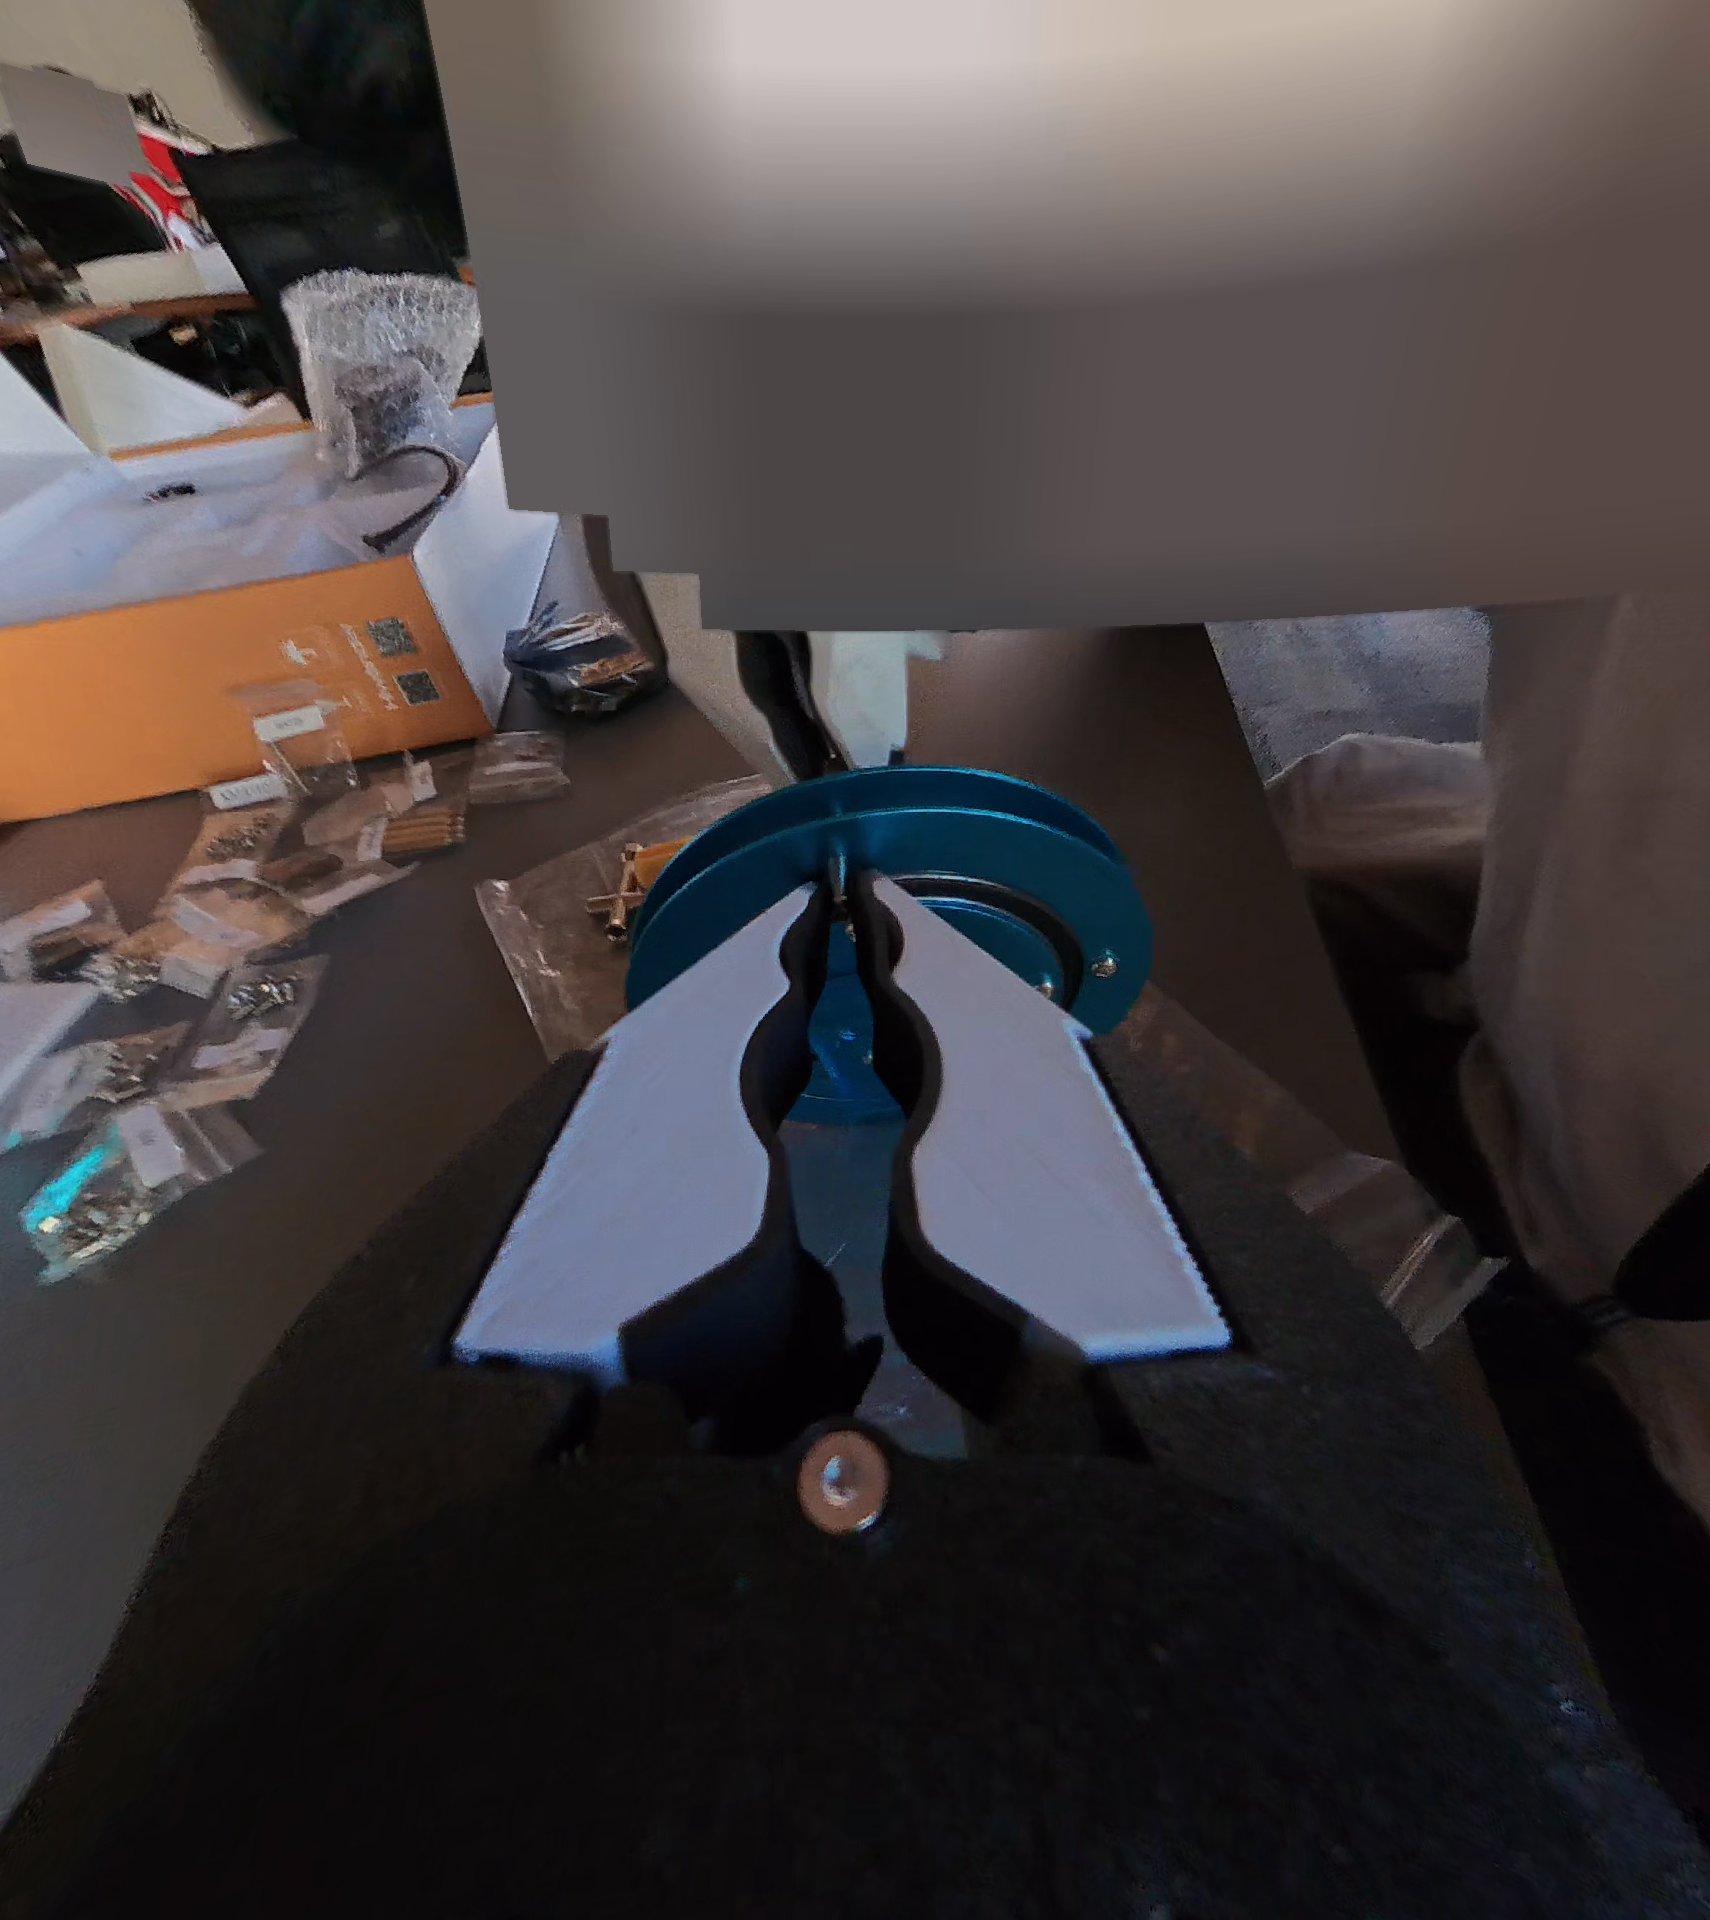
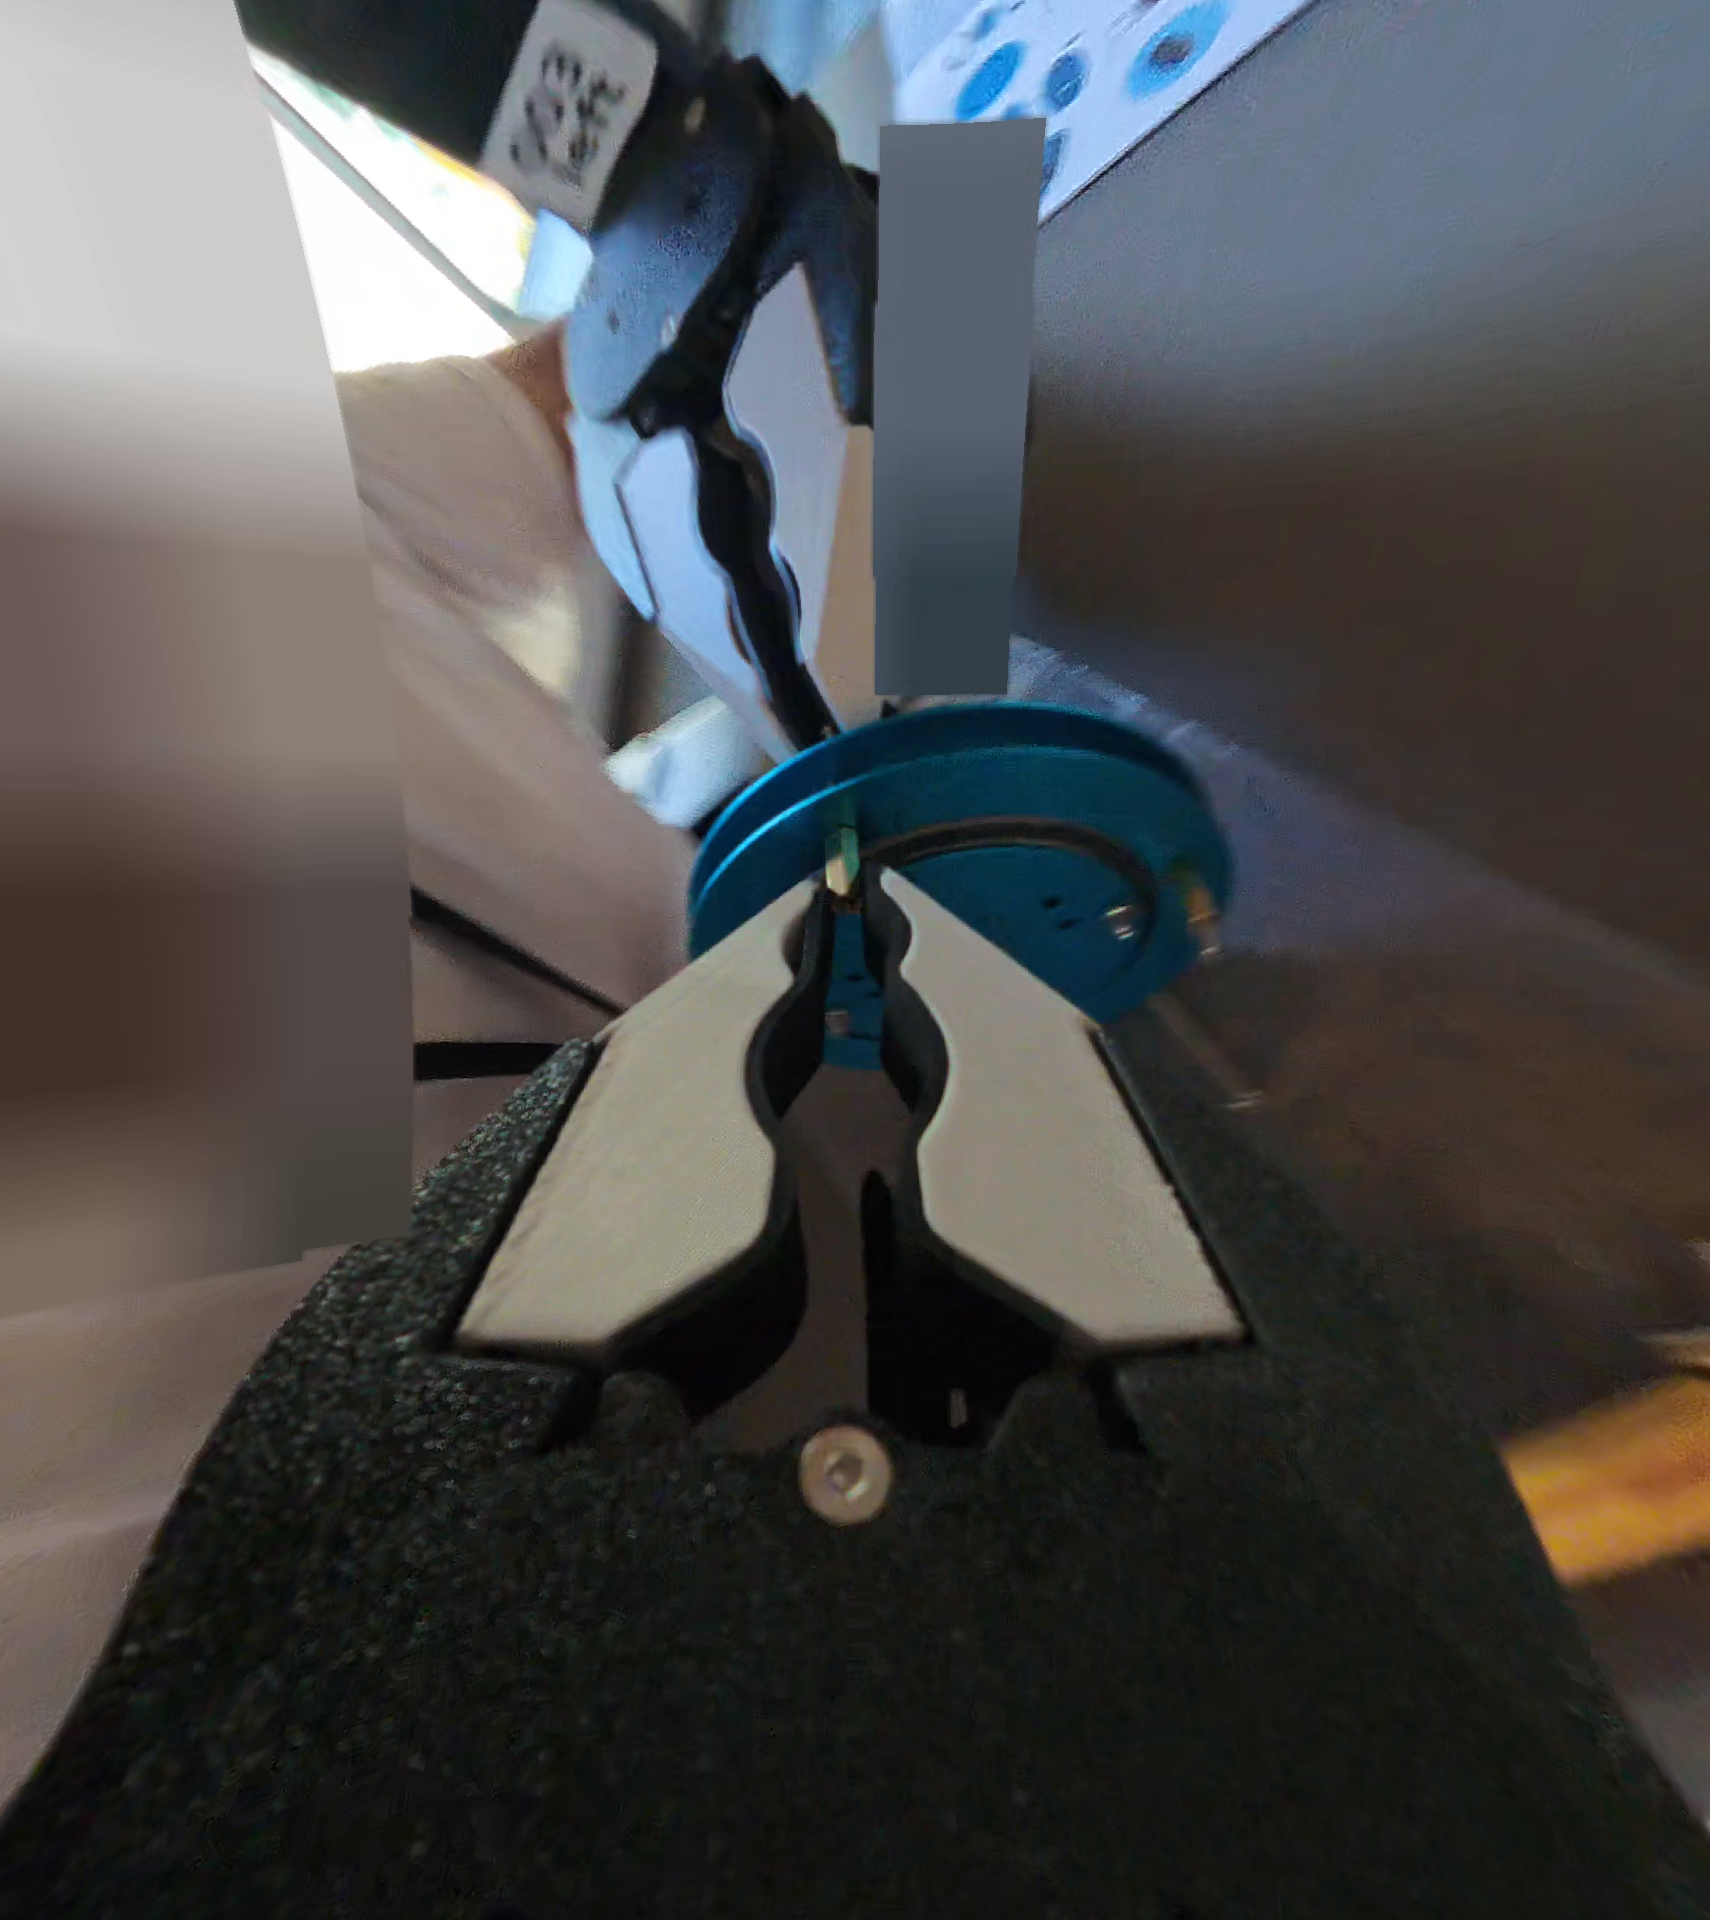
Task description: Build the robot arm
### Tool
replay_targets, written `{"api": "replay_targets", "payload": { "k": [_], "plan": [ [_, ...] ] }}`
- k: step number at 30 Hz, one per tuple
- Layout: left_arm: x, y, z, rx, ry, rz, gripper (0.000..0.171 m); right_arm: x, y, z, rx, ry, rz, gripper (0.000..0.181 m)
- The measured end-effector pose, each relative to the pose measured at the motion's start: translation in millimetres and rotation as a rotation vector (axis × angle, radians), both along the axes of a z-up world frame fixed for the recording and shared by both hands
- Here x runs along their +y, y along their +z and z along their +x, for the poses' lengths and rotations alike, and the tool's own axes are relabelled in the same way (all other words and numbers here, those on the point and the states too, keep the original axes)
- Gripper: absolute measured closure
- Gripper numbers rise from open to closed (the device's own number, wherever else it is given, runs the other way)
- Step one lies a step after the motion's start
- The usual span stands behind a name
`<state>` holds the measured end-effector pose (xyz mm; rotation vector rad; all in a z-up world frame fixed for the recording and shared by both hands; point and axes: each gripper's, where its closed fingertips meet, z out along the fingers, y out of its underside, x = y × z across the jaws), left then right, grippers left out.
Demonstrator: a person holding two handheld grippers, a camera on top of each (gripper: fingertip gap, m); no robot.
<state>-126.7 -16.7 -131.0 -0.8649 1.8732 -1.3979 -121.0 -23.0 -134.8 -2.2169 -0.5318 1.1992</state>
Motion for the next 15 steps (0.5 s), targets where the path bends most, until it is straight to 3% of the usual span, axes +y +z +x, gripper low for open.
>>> {"api": "replay_targets", "payload": {
  "k": [3, 5, 7, 13, 15],
  "plan": [
    [-3.2, 0.1, -1.7, -0.078, 0.026, 0.141, 0.169, -5.1, 2.9, -3.8, 0.236, 0.034, -0.17, 0.178],
    [-4.4, -0.3, -2.7, -0.115, 0.042, 0.232, 0.168, -6.6, 3.1, -5.1, 0.247, 0.051, -0.174, 0.178],
    [-0.7, -0.5, -1.0, -0.107, 0.068, 0.234, 0.168, -2.9, 1.6, -3.3, 0.152, 0.044, -0.081, 0.177],
    [3.7, 0.9, 0.9, 0.128, 0.009, -0.182, 0.167, 5.4, -2.9, 3.0, -0.377, 0.127, 0.491, 0.177],
    [5.0, 0.9, 1.5, 0.204, -0.01, -0.326, 0.167, 8.8, -2.5, 5.5, -0.481, 0.119, 0.582, 0.177]
  ]
}}
